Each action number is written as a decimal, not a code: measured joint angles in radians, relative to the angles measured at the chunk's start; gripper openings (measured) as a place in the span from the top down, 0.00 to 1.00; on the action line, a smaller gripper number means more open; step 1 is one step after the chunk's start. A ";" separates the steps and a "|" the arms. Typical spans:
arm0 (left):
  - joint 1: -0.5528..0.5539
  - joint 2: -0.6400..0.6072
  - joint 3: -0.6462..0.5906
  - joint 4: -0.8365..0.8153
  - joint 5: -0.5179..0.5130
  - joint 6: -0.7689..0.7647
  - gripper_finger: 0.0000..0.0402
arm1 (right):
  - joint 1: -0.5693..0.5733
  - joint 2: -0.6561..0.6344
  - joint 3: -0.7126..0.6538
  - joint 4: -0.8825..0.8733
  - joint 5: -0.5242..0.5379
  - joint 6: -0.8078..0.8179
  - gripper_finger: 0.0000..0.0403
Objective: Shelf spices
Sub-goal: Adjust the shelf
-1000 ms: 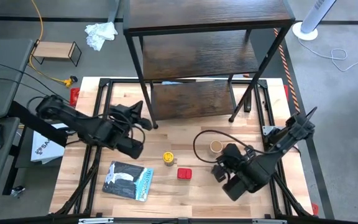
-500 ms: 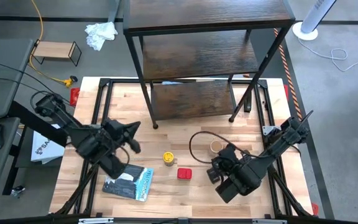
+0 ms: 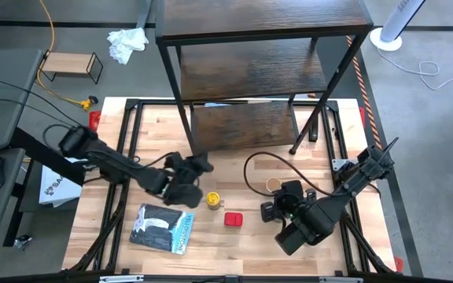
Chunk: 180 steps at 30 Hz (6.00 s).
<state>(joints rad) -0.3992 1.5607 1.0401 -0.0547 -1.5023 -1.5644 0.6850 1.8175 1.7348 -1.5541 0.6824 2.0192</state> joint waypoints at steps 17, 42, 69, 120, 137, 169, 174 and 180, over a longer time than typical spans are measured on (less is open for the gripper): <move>0.264 0.177 0.001 0.531 -0.061 -0.118 1.00 | -0.005 0.000 0.000 0.086 0.048 -0.063 1.00; 0.330 0.010 0.001 0.342 -0.079 0.057 1.00 | 0.003 0.000 0.000 0.130 0.050 -0.090 1.00; 0.063 -0.224 0.001 -0.333 0.129 0.021 1.00 | 0.063 -0.002 -0.013 -0.018 -0.227 -0.231 1.00; -0.485 -0.755 0.001 -0.321 0.225 0.915 1.00 | -0.022 -0.664 -0.620 0.138 -0.215 -0.443 1.00; -0.442 -0.696 0.001 -0.459 0.082 0.861 1.00 | -0.315 -0.684 -0.735 0.351 0.264 -0.299 1.00; -0.439 -0.643 0.001 -0.485 0.154 0.842 1.00 | -0.538 -0.662 -0.734 0.535 0.074 -0.840 1.00; -0.439 -0.643 0.001 -0.501 0.155 0.834 1.00 | -0.578 -0.666 -0.735 0.541 0.076 -0.899 1.00; -0.441 -0.641 0.001 -0.494 0.341 0.798 1.00 | -0.500 -0.681 -0.734 0.665 -0.136 -1.091 1.00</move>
<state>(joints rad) -0.8406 0.9199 1.0409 -0.5492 -1.1614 -0.7665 0.1847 1.1370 1.0004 -0.8888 0.5467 0.9281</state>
